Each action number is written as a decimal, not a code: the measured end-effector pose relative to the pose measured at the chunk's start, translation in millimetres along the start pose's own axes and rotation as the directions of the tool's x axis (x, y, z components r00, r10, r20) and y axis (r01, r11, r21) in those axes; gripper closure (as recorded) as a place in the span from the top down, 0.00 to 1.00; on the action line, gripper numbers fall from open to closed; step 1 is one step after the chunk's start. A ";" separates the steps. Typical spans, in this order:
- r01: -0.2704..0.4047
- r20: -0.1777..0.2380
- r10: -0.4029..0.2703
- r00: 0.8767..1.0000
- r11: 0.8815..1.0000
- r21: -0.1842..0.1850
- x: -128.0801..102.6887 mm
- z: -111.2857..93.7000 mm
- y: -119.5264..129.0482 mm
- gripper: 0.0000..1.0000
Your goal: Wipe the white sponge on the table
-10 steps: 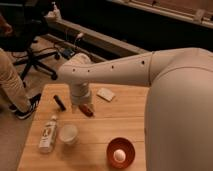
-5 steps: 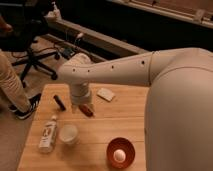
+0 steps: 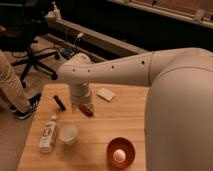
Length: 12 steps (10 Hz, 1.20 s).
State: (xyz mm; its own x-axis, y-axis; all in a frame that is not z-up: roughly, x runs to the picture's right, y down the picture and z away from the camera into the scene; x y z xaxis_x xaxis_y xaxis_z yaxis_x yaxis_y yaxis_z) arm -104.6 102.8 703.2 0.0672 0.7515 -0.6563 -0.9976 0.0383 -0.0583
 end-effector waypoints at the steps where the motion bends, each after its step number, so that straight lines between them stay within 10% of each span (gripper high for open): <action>1: 0.000 0.000 0.000 1.000 1.000 0.000 0.0 0.0 0.0 0.65; 8: 0.001 0.001 -0.001 1.000 1.000 0.001 -0.1 0.0 -0.1 0.65; 12: 0.036 0.084 -0.038 0.996 0.999 0.027 -26.7 -6.0 -9.0 0.65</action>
State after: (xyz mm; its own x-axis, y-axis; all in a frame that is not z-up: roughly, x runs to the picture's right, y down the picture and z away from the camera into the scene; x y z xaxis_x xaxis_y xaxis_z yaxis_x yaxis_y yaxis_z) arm -97.3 78.4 716.7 0.1035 0.8024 -0.5877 -0.9946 0.0830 -0.0618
